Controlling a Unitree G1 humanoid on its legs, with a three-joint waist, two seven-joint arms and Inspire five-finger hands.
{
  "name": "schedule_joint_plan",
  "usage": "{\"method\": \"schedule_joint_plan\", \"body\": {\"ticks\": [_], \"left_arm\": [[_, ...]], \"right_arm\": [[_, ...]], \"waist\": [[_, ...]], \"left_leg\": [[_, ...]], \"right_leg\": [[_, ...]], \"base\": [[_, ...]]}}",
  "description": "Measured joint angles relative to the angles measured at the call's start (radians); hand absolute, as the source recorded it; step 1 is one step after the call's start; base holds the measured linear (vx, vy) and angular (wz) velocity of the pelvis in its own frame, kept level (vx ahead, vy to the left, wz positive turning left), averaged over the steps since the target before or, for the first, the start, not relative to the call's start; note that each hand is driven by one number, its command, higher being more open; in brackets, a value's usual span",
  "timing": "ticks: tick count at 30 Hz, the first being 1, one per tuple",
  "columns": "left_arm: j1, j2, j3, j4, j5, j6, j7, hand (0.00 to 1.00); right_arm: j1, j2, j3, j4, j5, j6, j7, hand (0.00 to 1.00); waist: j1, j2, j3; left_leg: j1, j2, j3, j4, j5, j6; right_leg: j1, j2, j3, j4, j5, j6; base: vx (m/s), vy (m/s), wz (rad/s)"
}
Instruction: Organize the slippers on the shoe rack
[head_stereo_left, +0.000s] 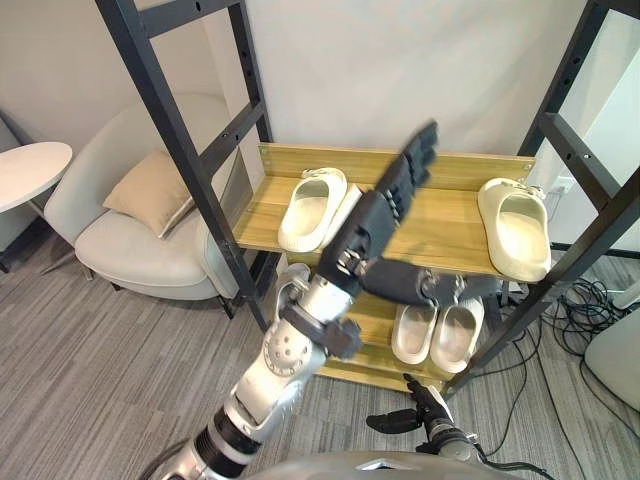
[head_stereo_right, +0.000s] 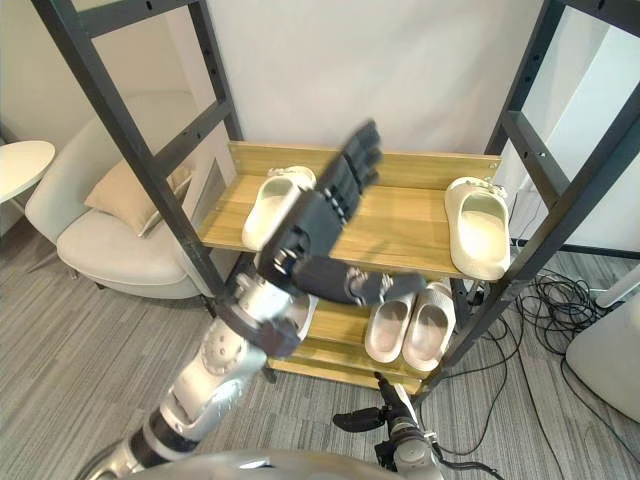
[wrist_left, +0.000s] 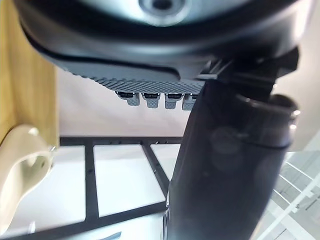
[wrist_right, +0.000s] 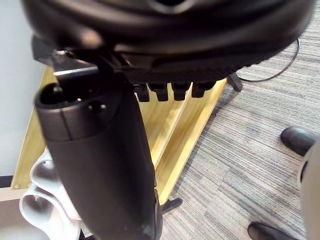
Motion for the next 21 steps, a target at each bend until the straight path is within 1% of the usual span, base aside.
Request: {"method": "schedule_joint_plan", "body": {"ticks": [2,4,9,13,17,19,20,21], "left_arm": [[-0.011,0.011,0.029,0.001,0.049,-0.009,0.022,1.00],[-0.037,0.039,0.053,0.018,0.098,-0.021,0.046,1.00],[-0.144,0.108,0.125,0.138,0.220,-0.025,0.100,1.00],[-0.224,0.226,0.216,0.226,0.360,-0.017,0.151,1.00],[-0.233,0.290,0.284,0.257,0.471,0.006,0.173,1.00],[-0.233,0.317,0.288,0.287,0.504,0.006,0.183,1.00],[-0.232,0.350,0.288,0.328,0.546,0.011,0.185,1.00],[-0.232,0.354,0.288,0.336,0.553,0.014,0.185,1.00]], "right_arm": [[-0.012,-0.003,0.000,0.026,0.010,0.002,0.002,1.00],[-0.021,-0.004,0.000,0.042,0.011,0.003,0.004,1.00],[-0.035,-0.004,-0.007,0.069,0.035,0.004,0.004,1.00],[-0.035,-0.004,-0.019,0.067,0.045,0.003,0.000,1.00],[-0.035,-0.003,-0.047,0.070,0.045,0.001,-0.005,1.00],[-0.035,-0.004,-0.048,0.070,0.044,0.001,-0.008,1.00],[-0.035,-0.007,-0.048,0.070,0.044,0.001,-0.008,1.00],[-0.035,-0.007,-0.049,0.070,0.044,0.001,-0.008,1.00]], "waist": [[0.001,-0.001,-0.001],[0.002,-0.002,-0.001],[-0.002,-0.004,-0.001],[-0.006,-0.015,0.004],[-0.009,-0.026,0.011],[-0.009,-0.030,0.013],[-0.009,-0.033,0.015],[-0.009,-0.033,0.015]], "left_leg": [[0.003,-0.001,-0.003,0.000,0.000,0.000],[0.003,-0.001,-0.007,-0.001,0.000,0.000],[-0.001,-0.004,-0.008,-0.006,0.000,0.000],[-0.021,-0.004,-0.005,-0.006,0.000,-0.001],[-0.028,-0.006,-0.001,-0.006,-0.002,-0.001],[-0.026,-0.009,-0.002,-0.006,-0.002,-0.001],[-0.027,-0.008,-0.001,-0.006,-0.002,-0.002],[-0.027,-0.008,-0.001,-0.006,-0.002,-0.002]], "right_leg": [[0.002,-0.001,-0.003,0.000,-0.001,0.001],[0.002,-0.001,-0.006,0.000,-0.003,0.001],[-0.003,-0.004,-0.008,0.000,-0.005,0.004],[-0.026,-0.002,-0.004,0.000,-0.006,0.004],[-0.036,-0.002,0.001,0.000,-0.006,0.003],[-0.035,-0.001,0.000,0.000,-0.006,0.003],[-0.037,0.000,0.000,0.000,-0.007,0.002],[-0.037,0.000,0.000,0.000,-0.007,0.001]], "base": [[-0.02,-0.001,0.06],[-0.02,0.000,0.05],[0.00,0.000,0.00],[0.00,0.000,-0.01],[0.01,0.000,-0.04],[0.00,0.000,0.00],[0.00,0.000,0.00],[0.00,0.000,0.00]]}}
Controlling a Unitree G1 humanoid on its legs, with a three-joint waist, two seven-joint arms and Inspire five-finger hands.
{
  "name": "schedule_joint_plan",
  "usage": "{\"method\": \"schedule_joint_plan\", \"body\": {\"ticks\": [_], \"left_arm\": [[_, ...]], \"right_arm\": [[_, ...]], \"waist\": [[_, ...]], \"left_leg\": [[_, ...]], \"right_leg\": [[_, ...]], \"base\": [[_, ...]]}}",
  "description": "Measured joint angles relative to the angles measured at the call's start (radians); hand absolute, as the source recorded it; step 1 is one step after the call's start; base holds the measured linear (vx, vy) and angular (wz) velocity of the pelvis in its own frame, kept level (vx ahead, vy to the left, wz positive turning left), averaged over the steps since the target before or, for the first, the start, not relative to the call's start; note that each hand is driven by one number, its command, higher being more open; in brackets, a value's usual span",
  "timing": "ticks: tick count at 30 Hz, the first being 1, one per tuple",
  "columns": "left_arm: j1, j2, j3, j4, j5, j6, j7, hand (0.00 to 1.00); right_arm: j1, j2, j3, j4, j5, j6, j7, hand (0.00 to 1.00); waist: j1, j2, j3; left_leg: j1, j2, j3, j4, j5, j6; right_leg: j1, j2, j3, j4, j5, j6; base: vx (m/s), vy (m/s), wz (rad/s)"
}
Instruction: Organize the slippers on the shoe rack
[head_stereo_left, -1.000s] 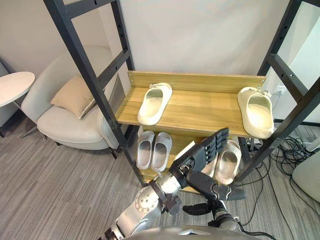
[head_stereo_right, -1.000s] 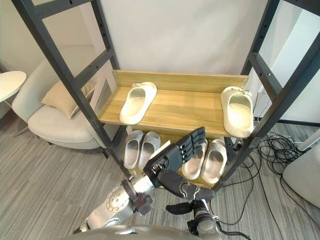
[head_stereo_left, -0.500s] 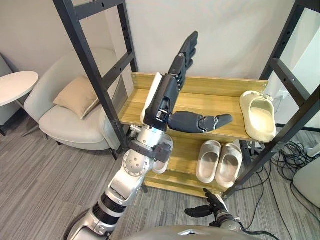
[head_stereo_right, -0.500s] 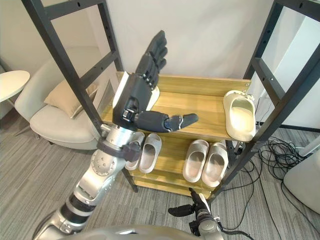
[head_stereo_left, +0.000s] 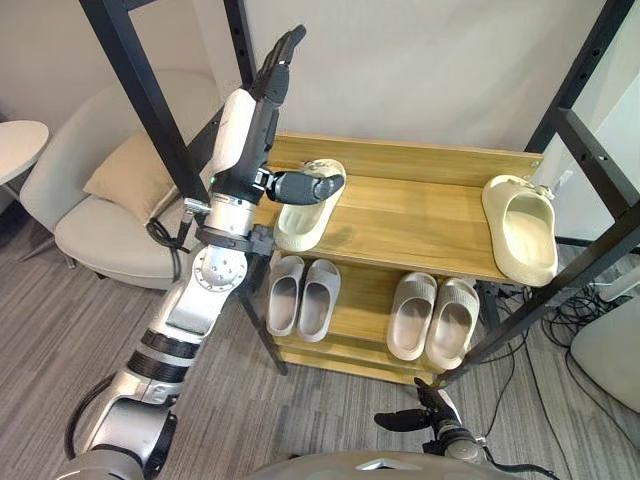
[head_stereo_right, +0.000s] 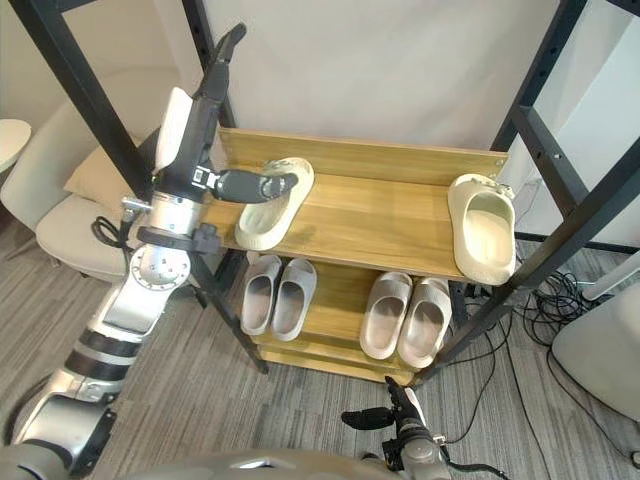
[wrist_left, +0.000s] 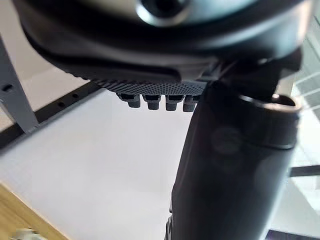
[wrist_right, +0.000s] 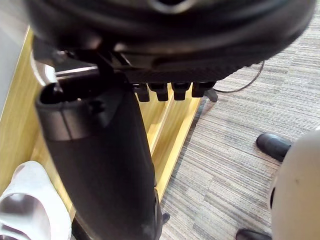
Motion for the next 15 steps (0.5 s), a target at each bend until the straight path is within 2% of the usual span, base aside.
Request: {"method": "schedule_joint_plan", "body": {"ticks": [6,15], "left_arm": [[0.001,0.053,0.009,0.096,0.136,0.049,0.021,1.00],[0.001,0.055,0.019,0.157,0.232,0.074,0.022,1.00]], "right_arm": [[-0.001,0.000,-0.001,0.000,0.000,-0.001,-0.001,1.00],[-0.002,0.000,-0.021,0.003,0.000,-0.003,-0.014,1.00]], "waist": [[0.000,-0.002,0.003],[-0.010,-0.005,0.005]], "left_leg": [[-0.004,0.006,0.014,-0.002,-0.003,-0.004],[-0.020,0.007,0.020,-0.008,-0.003,-0.005]], "right_leg": [[-0.014,0.007,0.016,-0.001,0.000,-0.002],[-0.036,0.009,0.021,0.000,0.000,-0.002]], "base": [[-0.03,-0.003,-0.07],[0.00,-0.001,-0.01]]}}
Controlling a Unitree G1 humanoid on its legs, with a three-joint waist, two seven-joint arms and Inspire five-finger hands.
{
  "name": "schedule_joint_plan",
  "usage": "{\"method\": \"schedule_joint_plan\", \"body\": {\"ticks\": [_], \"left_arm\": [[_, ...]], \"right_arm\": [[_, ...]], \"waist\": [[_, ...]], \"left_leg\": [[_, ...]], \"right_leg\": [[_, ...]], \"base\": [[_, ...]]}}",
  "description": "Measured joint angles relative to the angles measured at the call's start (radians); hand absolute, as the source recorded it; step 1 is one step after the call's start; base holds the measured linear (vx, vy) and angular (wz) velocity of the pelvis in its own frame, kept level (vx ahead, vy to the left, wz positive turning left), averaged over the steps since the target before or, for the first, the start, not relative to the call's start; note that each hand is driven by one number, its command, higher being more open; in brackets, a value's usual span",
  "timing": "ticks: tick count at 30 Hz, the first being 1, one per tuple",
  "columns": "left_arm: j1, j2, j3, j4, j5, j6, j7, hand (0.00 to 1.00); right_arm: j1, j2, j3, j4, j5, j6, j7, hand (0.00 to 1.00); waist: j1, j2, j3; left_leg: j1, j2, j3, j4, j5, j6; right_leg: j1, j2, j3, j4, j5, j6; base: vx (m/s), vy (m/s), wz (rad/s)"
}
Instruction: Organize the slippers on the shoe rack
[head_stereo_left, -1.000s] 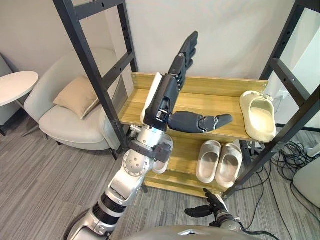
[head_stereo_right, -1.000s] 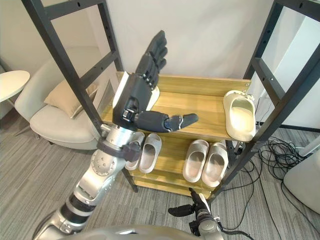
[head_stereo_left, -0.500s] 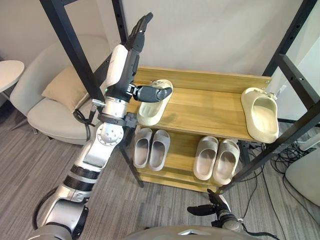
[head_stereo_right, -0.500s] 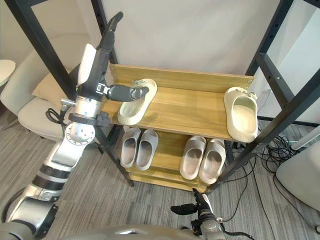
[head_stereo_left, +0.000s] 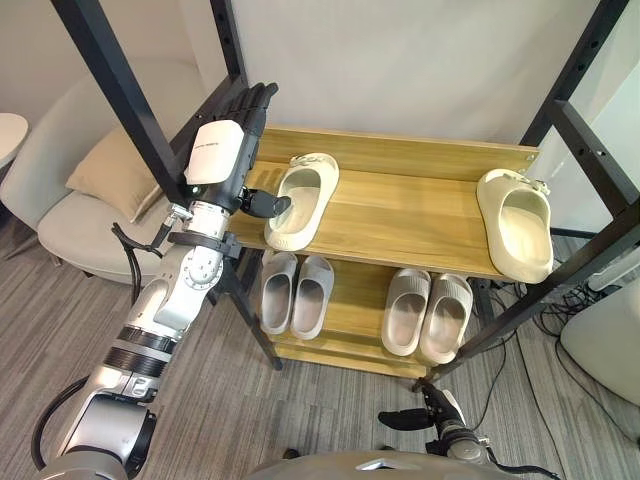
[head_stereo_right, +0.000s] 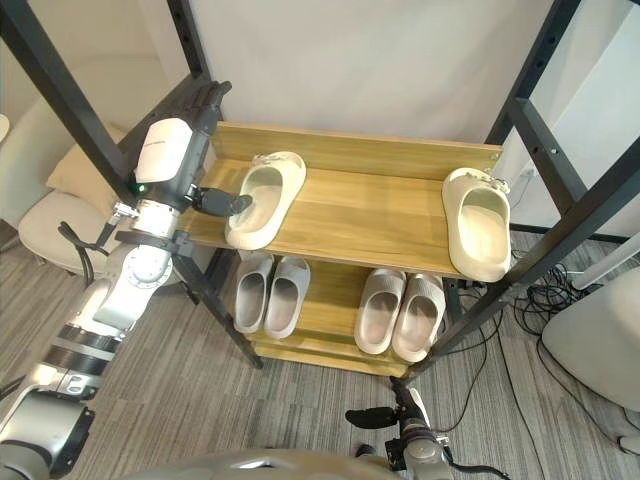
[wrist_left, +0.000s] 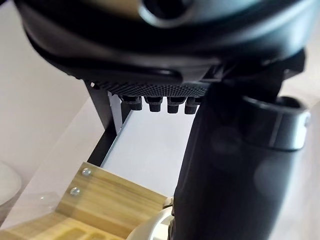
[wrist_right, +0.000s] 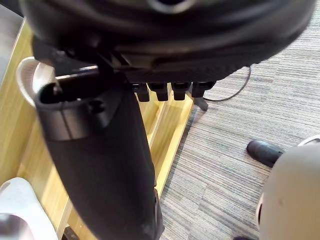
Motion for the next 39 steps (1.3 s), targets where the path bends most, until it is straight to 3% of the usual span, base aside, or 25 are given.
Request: {"method": "schedule_joint_plan", "body": {"ticks": [13,21,22,25,39], "left_arm": [[-0.008,-0.027,0.026,0.022,0.053,0.049,0.076,1.00],[-0.085,-0.052,0.034,0.052,0.053,0.075,0.082,1.00],[-0.086,-0.053,0.034,0.053,0.053,0.077,0.082,0.00],[-0.103,-0.053,0.034,0.079,0.054,0.087,0.082,0.00],[-0.122,-0.061,0.031,0.147,0.050,0.096,0.054,0.00]], "right_arm": [[-0.006,0.006,-0.020,0.001,0.000,-0.003,-0.022,1.00],[-0.005,0.024,-0.018,-0.031,-0.003,-0.004,-0.031,1.00],[-0.005,0.031,-0.018,-0.035,-0.003,-0.004,-0.030,1.00],[-0.002,0.047,-0.017,-0.053,-0.008,-0.006,-0.030,1.00],[0.017,0.054,-0.017,-0.093,-0.008,-0.008,-0.031,1.00]], "waist": [[-0.010,0.001,0.012],[-0.019,0.006,0.030],[-0.023,0.006,0.030],[-0.043,0.006,0.031],[-0.050,0.015,0.036]], "left_leg": [[-0.018,0.001,0.040,0.000,-0.002,-0.002],[-0.037,0.000,0.065,-0.002,-0.002,-0.002],[-0.038,0.000,0.070,-0.002,-0.002,-0.002],[-0.038,0.000,0.075,-0.002,-0.003,-0.002],[-0.036,-0.001,0.095,-0.001,-0.004,-0.002]], "right_leg": [[-0.039,0.000,0.039,-0.003,0.015,-0.003],[-0.072,0.002,0.065,-0.003,0.024,-0.003],[-0.076,0.002,0.072,-0.003,0.025,-0.003],[-0.081,0.002,0.077,-0.003,0.028,-0.004],[-0.089,0.002,0.095,-0.003,0.036,-0.005]], "base": [[-0.03,0.001,-0.09],[-0.02,-0.002,-0.10],[-0.02,-0.002,-0.11],[-0.03,-0.001,-0.07],[-0.04,-0.003,-0.04]]}}
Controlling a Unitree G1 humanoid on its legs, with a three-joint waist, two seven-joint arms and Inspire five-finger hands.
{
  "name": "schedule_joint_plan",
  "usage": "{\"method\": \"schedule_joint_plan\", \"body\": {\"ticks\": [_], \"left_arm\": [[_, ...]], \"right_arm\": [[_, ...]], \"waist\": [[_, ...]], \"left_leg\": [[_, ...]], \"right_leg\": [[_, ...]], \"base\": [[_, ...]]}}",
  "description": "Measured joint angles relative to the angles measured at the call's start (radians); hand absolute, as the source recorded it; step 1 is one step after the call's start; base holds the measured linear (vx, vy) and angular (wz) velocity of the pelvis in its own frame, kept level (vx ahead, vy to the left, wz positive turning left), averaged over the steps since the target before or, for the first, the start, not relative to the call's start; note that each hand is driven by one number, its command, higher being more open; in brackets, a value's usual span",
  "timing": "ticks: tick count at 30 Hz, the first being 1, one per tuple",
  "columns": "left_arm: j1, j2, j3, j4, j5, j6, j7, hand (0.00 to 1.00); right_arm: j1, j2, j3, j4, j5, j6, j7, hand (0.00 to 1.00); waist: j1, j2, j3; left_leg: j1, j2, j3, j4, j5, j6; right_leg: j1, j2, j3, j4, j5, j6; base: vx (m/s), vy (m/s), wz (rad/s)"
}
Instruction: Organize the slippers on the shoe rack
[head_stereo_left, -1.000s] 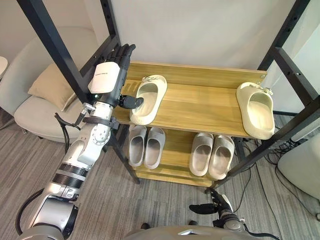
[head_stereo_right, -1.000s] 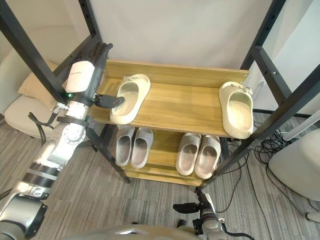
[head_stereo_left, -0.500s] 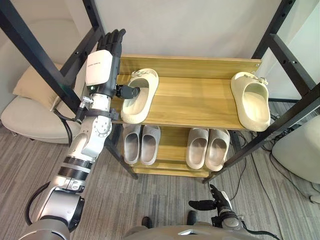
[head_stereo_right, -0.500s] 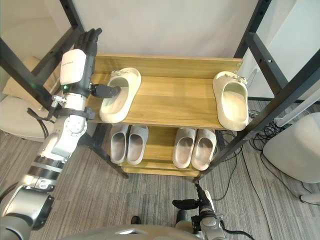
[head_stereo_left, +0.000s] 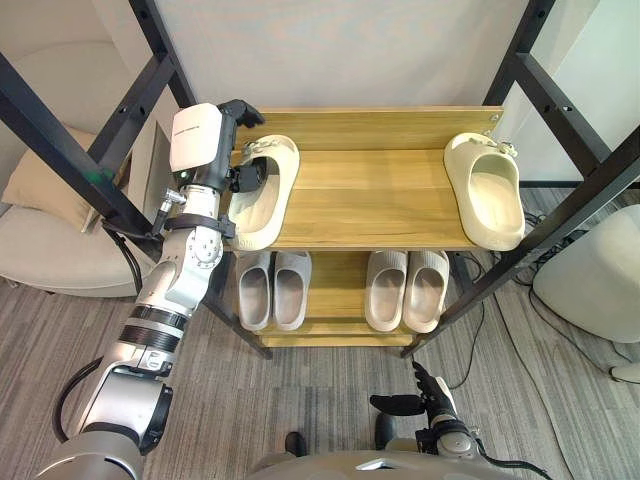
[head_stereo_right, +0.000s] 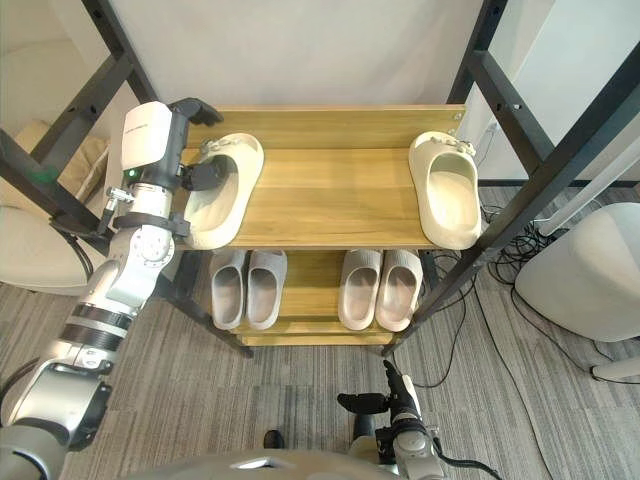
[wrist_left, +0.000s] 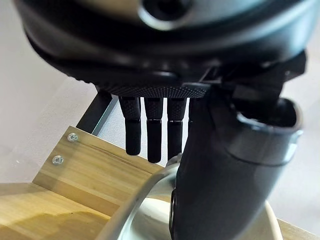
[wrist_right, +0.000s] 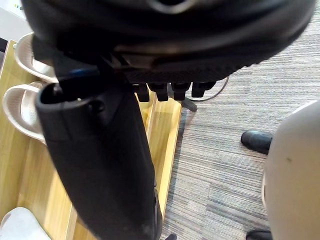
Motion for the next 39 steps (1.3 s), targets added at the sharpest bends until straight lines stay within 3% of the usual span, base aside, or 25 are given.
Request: {"method": "schedule_joint_plan", "body": {"ticks": [12,21,28,39], "left_arm": [[-0.007,-0.008,0.001,0.005,-0.116,-0.001,-0.014,0.00],[-0.063,-0.081,-0.078,0.006,-0.220,-0.003,-0.023,0.00],[-0.133,-0.128,-0.124,0.050,-0.333,-0.005,-0.027,0.00],[-0.168,-0.201,-0.133,0.079,-0.371,-0.005,-0.026,0.00]], "right_arm": [[0.002,-0.001,0.000,-0.009,0.000,0.001,0.001,1.00],[0.003,-0.019,-0.001,-0.033,0.002,0.004,0.001,1.00],[0.001,-0.019,-0.023,-0.056,0.012,0.004,-0.006,1.00],[0.002,-0.025,-0.032,-0.076,0.040,0.004,-0.012,1.00]], "waist": [[-0.004,0.005,0.003],[-0.007,0.040,0.020],[-0.049,0.063,0.023],[-0.070,0.081,0.033]], "left_leg": [[0.003,-0.002,0.000,0.000,0.000,0.000],[-0.006,-0.009,-0.009,0.001,0.001,0.001],[-0.013,-0.010,0.001,0.001,0.001,0.002],[-0.012,-0.004,0.030,0.001,0.000,0.001]], "right_leg": [[0.003,-0.002,0.000,0.000,0.001,0.000],[-0.001,-0.010,-0.011,0.000,0.000,0.000],[-0.013,-0.009,-0.003,0.003,0.006,0.000],[-0.028,-0.004,0.026,-0.001,0.015,-0.001]], "base": [[-0.03,-0.003,0.00],[-0.01,0.000,0.03],[0.00,0.000,-0.02],[-0.04,-0.003,-0.09]]}}
